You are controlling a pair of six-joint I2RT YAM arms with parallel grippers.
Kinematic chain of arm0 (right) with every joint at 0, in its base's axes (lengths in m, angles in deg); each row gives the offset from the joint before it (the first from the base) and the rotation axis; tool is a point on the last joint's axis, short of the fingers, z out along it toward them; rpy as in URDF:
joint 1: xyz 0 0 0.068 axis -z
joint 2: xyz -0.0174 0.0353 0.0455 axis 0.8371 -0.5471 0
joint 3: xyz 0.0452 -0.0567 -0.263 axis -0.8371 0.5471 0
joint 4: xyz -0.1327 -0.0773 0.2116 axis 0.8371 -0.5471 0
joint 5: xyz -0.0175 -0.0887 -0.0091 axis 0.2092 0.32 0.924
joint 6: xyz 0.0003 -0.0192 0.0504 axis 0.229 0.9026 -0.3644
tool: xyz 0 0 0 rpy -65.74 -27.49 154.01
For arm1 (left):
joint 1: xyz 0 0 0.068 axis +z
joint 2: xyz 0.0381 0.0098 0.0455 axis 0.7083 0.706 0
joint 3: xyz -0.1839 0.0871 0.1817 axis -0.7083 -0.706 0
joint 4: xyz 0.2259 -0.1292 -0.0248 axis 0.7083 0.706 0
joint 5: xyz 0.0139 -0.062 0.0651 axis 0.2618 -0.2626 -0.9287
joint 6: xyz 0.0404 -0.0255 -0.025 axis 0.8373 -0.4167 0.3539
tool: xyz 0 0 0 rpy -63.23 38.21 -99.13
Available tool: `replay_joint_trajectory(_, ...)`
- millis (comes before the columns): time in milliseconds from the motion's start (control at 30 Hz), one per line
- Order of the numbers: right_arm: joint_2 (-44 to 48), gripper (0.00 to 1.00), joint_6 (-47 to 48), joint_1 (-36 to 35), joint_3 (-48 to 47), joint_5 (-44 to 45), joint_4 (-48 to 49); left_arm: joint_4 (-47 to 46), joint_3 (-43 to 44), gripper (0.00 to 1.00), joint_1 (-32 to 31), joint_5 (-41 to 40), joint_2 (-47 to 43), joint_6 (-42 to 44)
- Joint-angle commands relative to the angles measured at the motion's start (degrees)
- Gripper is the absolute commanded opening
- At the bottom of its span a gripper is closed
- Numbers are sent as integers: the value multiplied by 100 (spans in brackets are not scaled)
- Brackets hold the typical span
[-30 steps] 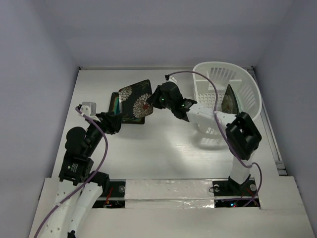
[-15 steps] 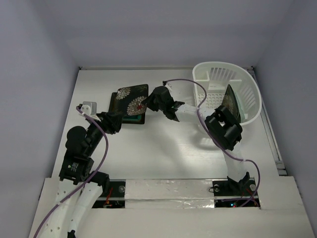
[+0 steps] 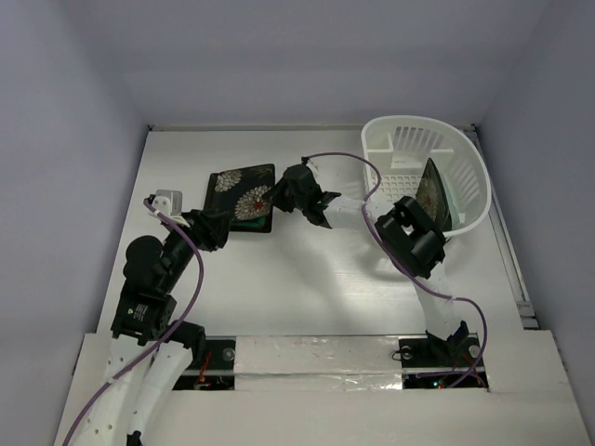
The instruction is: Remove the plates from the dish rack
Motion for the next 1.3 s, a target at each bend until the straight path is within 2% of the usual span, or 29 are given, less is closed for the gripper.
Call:
replay_joint_trajectory(0,170,18,-256,-46,-463,-269,1152,-241,182,46,33,90,30,-13)
replay_joint_trajectory(267,126,35,-45,-46,-296,-383,967,-232,173,46,86,90,21,-13)
replay_joint_trajectory(367,205,46,96,-46,-261,-357,765,-224,182,46,86,81,39,-13)
replay_joint_trajectory(500,398,65,569,-46,-243,-182,178,-232,182,46,86,81,21,-13)
replay_joint_trajectory(633,627,69,1001,-46,-120,64,-165,-232,173,46,86,90,13,-13)
replay_joint_trajectory(800,785,81,1676,-46,-190,486,-859,-224,173,46,86,90,-5,-13)
replay_joint_trajectory(900,811,87,2185,-46,-374,566,-1281,-224,173,47,86,108,-14,-13)
replay_joint_trajectory(1000,715,87,2739,-46,-848,574,-1834,-224,173,47,86,99,-5,-13)
replay_joint_trajectory(1067,732,86,2926,-46,-964,706,-2196,-224,173,47,86,99,-14,-13)
replay_joint_trajectory(1167,1074,66,3119,-46,-676,847,-2250,-232,173,47,86,108,-14,-13)
replay_joint_trajectory(1200,1206,43,3215,-46,-561,847,-2189,-232,173,47,86,99,-23,-13)
replay_joint_trajectory(1267,1670,18,3347,-46,-323,803,-2039,-232,173,47,86,99,-14,-13)
